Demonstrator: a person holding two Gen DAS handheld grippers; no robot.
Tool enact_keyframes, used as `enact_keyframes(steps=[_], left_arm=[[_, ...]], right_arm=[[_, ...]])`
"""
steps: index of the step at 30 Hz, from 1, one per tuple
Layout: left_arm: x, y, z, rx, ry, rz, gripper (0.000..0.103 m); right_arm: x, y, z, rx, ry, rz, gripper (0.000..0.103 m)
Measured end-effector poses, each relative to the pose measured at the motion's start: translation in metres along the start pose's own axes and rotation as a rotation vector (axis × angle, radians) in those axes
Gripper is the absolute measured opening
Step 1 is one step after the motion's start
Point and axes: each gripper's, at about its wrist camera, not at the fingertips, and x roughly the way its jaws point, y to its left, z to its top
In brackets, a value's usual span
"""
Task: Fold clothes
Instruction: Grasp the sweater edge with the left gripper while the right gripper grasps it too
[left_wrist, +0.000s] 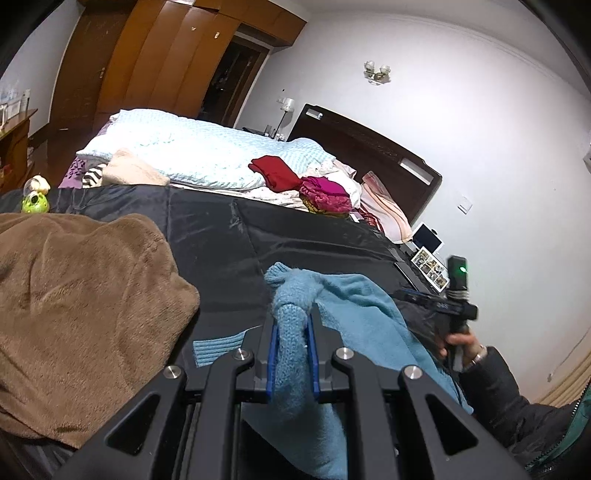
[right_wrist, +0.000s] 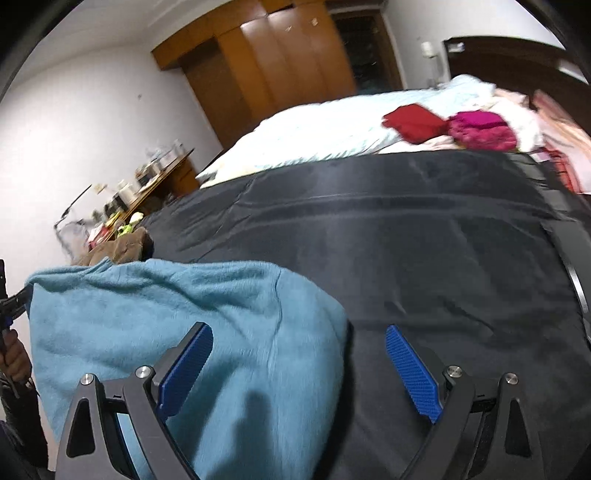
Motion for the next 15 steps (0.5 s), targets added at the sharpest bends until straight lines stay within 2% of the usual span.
enact_keyframes(steps=[8, 11, 12, 13, 14, 15], left_arm=[[0.002, 0.013, 0.0, -0.037, 0.01, -0.005, 0.015], [0.001, 0.014, 0.0, -0.036, 0.008, -0.002, 0.015], [0.001, 0.013, 0.0, -0.034, 0.008, -0.001, 0.015], [0.001, 0.013, 0.001, -0.031, 0.006, -0.001, 0.015], [0.0, 0.012, 0.002, -0.029, 0.005, 0.0, 0.015], [0.0, 0.011, 0.002, -0.027, 0.003, 0.0, 0.016]], right_arm=[[0.061, 0.002, 0.022, -0.04, 0.121, 0.136, 0.097], [0.075, 0.01, 0.019, -0.08, 0.152, 0.148, 0.096], [0.076, 0.013, 0.017, -0.097, 0.161, 0.145, 0.09], [0.078, 0.016, 0.015, -0.114, 0.169, 0.142, 0.074], [0.079, 0.019, 0.012, -0.123, 0.177, 0.137, 0.053], [0.079, 0.021, 0.01, -0.123, 0.186, 0.129, 0.047]])
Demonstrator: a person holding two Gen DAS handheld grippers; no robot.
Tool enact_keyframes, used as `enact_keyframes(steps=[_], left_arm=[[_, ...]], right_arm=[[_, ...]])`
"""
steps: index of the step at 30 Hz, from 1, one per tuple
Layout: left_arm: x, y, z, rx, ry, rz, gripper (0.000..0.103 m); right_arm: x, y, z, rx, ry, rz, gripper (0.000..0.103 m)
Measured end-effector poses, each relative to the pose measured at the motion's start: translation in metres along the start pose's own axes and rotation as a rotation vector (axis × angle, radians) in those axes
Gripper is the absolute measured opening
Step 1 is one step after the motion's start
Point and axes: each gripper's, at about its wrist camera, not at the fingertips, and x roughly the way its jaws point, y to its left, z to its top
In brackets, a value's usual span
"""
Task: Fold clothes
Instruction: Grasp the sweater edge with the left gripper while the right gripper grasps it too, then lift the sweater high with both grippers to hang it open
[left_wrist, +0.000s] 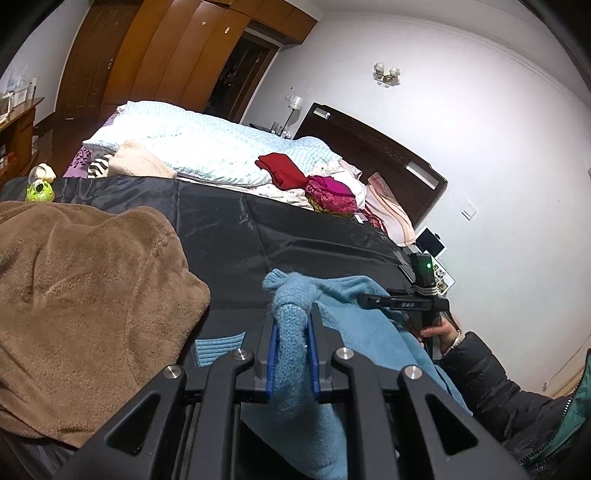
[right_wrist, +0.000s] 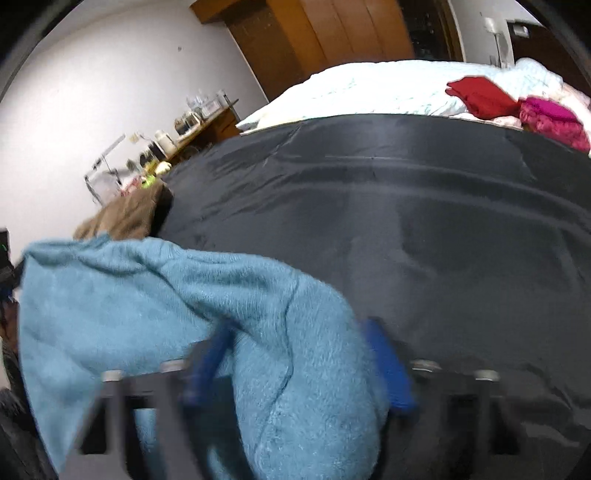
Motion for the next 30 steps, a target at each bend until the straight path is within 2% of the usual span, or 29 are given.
enact_keyframes(steps=[1, 3, 4, 8, 11, 14, 21, 26, 30], left_arm=[[0.0, -0.001, 0.001, 0.001, -0.002, 0.0, 0.015], [-0.001, -0.004, 0.003, 0.004, -0.009, -0.001, 0.015], [-0.002, -0.007, 0.004, 0.009, -0.014, 0.003, 0.015], [-0.011, -0.018, 0.008, 0.03, -0.043, 0.015, 0.016], [-0.022, -0.029, 0.013, 0.045, -0.074, 0.005, 0.015], [-0.038, -0.047, 0.024, 0.068, -0.132, -0.007, 0.015], [-0.08, -0.094, 0.057, 0.098, -0.301, -0.045, 0.015], [-0.117, -0.127, 0.077, 0.104, -0.414, -0.11, 0.015], [-0.164, -0.16, 0.082, 0.152, -0.584, -0.115, 0.015]], right_arm=[[0.001, 0.003, -0.002, 0.002, 0.009, -0.007, 0.036], [-0.003, 0.01, -0.006, 0.0, 0.006, -0.057, 0.032], [-0.008, 0.015, -0.007, -0.001, -0.01, -0.091, 0.026], [-0.048, 0.037, -0.01, -0.008, -0.146, -0.257, 0.021], [-0.096, 0.064, -0.011, -0.047, -0.309, -0.421, 0.02], [-0.149, 0.107, -0.014, -0.124, -0.514, -0.618, 0.02], [-0.257, 0.199, -0.032, -0.197, -0.99, -0.901, 0.02], [-0.322, 0.253, -0.052, -0.195, -1.276, -1.001, 0.02], [-0.359, 0.289, -0.068, -0.215, -1.428, -1.034, 0.02]])
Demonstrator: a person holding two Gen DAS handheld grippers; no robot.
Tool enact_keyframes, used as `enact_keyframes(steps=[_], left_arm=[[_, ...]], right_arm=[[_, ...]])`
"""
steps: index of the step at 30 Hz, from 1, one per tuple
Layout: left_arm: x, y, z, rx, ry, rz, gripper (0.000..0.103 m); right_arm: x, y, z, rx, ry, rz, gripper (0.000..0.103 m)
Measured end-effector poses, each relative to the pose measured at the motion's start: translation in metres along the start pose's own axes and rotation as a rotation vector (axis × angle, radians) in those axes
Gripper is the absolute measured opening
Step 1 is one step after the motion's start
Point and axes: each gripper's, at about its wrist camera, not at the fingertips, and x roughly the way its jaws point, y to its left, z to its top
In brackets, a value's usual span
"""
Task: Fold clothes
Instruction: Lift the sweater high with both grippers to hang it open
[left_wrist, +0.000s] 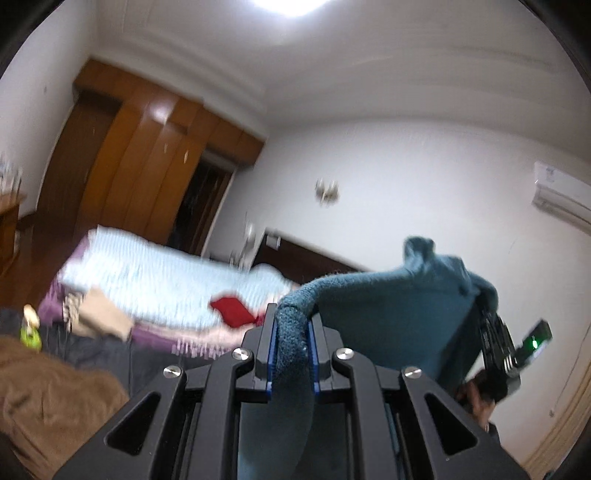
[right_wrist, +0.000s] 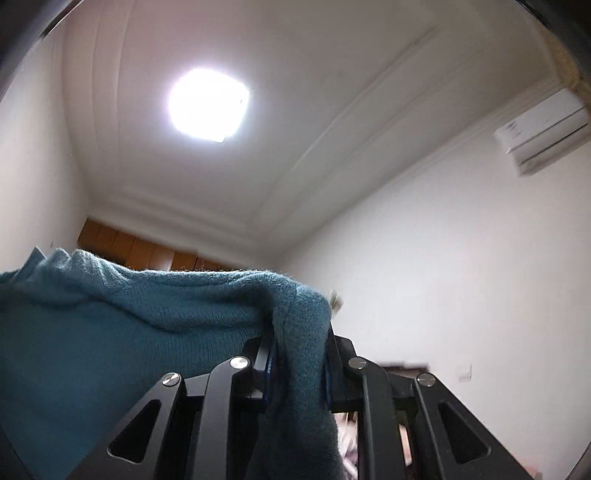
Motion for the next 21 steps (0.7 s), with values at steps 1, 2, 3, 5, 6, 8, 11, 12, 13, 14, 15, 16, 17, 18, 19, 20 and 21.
enact_keyframes(steps=[1, 2, 3, 5, 6, 8, 11, 12, 13, 14, 15, 16, 17, 18, 19, 20, 21], left_arm=[[-0.009, -0.009, 0.007, 0.022, -0.043, 0.004, 0.015], [-0.018, -0.019, 0.013, 0.046, -0.083, 0.01, 0.015], [-0.028, -0.028, 0.017, 0.071, -0.121, 0.017, 0.015], [-0.048, -0.046, 0.026, 0.112, -0.195, 0.022, 0.015], [-0.057, -0.051, 0.03, 0.12, -0.223, 0.019, 0.015], [-0.076, -0.059, 0.038, 0.137, -0.282, 0.024, 0.016], [-0.098, -0.07, 0.044, 0.182, -0.365, 0.065, 0.016], [-0.105, -0.074, 0.046, 0.198, -0.39, 0.084, 0.016], [-0.111, -0.076, 0.046, 0.207, -0.407, 0.101, 0.016], [-0.116, -0.076, 0.046, 0.207, -0.417, 0.111, 0.016], [-0.12, -0.076, 0.045, 0.208, -0.43, 0.122, 0.016], [-0.124, -0.075, 0.044, 0.213, -0.442, 0.139, 0.016], [-0.126, -0.074, 0.042, 0.221, -0.452, 0.161, 0.016], [-0.127, -0.073, 0.04, 0.229, -0.461, 0.183, 0.017], [-0.129, -0.072, 0.038, 0.238, -0.471, 0.206, 0.017], [-0.131, -0.07, 0.035, 0.246, -0.479, 0.229, 0.017], [-0.134, -0.07, 0.031, 0.252, -0.485, 0.252, 0.018]], right_arm=[[-0.007, -0.002, 0.01, 0.005, -0.032, -0.014, 0.02], [-0.014, -0.004, 0.019, 0.011, -0.068, -0.028, 0.02], [-0.021, -0.005, 0.028, 0.014, -0.1, -0.043, 0.02], [-0.034, -0.005, 0.042, 0.008, -0.156, -0.07, 0.02], [-0.041, -0.005, 0.048, 0.006, -0.183, -0.079, 0.02], [-0.053, 0.0, 0.058, -0.002, -0.23, -0.092, 0.02], [-0.066, 0.009, 0.067, -0.014, -0.288, -0.102, 0.02], [-0.071, 0.013, 0.07, -0.023, -0.31, -0.106, 0.02], [-0.078, 0.015, 0.073, -0.035, -0.334, -0.112, 0.02], [-0.088, 0.014, 0.075, -0.049, -0.36, -0.12, 0.02], [-0.096, 0.015, 0.078, -0.06, -0.382, -0.124, 0.02], [-0.101, 0.017, 0.08, -0.065, -0.395, -0.12, 0.02], [-0.104, 0.019, 0.081, -0.069, -0.401, -0.111, 0.02], [-0.108, 0.02, 0.082, -0.072, -0.407, -0.102, 0.02], [-0.111, 0.022, 0.084, -0.075, -0.41, -0.095, 0.02], [-0.113, 0.023, 0.083, -0.079, -0.409, -0.09, 0.021], [-0.115, 0.024, 0.081, -0.086, -0.409, -0.087, 0.021]])
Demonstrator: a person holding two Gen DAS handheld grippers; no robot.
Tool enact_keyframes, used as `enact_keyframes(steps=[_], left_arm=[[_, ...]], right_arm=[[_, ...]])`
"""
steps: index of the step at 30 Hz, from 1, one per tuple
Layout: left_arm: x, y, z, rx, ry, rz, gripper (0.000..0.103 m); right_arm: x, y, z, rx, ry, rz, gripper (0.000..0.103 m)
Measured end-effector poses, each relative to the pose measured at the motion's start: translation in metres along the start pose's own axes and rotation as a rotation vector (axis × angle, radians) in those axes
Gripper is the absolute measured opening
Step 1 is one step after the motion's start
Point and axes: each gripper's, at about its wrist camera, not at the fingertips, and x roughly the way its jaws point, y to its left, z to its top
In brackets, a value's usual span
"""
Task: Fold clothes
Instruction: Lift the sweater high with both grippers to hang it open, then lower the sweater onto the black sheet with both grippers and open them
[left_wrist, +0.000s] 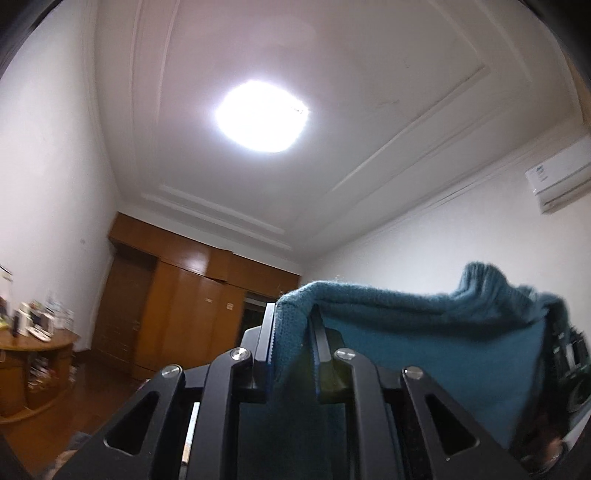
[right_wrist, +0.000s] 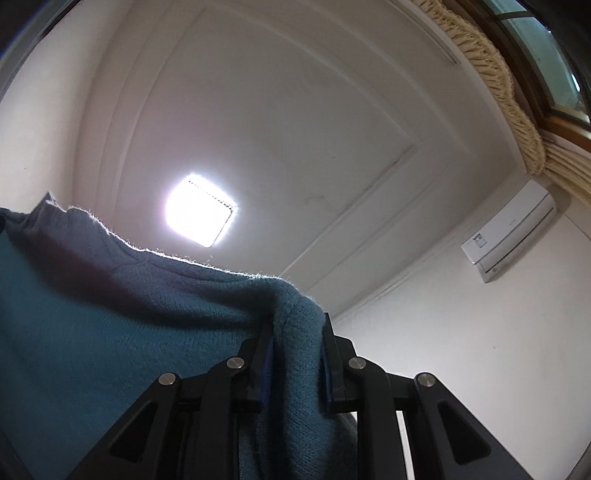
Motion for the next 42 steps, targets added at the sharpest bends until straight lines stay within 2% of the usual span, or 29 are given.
enact_keyframes(steps=[3, 5, 8, 14, 18, 22, 30, 33, 37, 40, 42], left_arm=[[-0.016, 0.005, -0.009, 0.017, -0.02, 0.035, 0.02], [-0.027, 0.008, -0.017, 0.0, -0.019, 0.029, 0.02], [-0.032, 0.013, -0.026, -0.025, 0.007, 0.009, 0.02], [-0.039, 0.018, -0.047, -0.027, 0.076, 0.017, 0.02], [-0.02, 0.016, -0.065, -0.007, 0.138, 0.043, 0.02], [0.019, 0.013, -0.089, 0.036, 0.239, 0.077, 0.02], [0.133, 0.02, -0.182, 0.056, 0.541, 0.153, 0.02], [0.162, 0.021, -0.224, 0.086, 0.631, 0.199, 0.02], [0.207, 0.027, -0.283, 0.087, 0.763, 0.224, 0.02], [0.224, 0.027, -0.318, 0.125, 0.844, 0.235, 0.02], [0.221, 0.024, -0.333, 0.147, 0.892, 0.243, 0.02]], right_arm=[[-0.008, 0.002, -0.004, -0.002, 0.01, 0.013, 0.021], [-0.013, 0.002, -0.006, 0.011, 0.027, 0.022, 0.021], [-0.016, -0.003, -0.014, 0.026, 0.063, 0.024, 0.021], [-0.029, -0.011, -0.029, 0.029, 0.131, 0.039, 0.021], [-0.032, -0.003, -0.045, -0.012, 0.176, 0.043, 0.021], [-0.014, 0.01, -0.07, -0.035, 0.292, 0.078, 0.021], [0.039, 0.052, -0.181, -0.021, 0.642, 0.198, 0.021], [0.049, 0.068, -0.22, -0.044, 0.736, 0.221, 0.021], [0.062, 0.086, -0.281, -0.047, 0.88, 0.248, 0.021], [0.074, 0.088, -0.325, -0.042, 0.976, 0.255, 0.021], [0.081, 0.088, -0.358, -0.052, 1.038, 0.259, 0.021]])
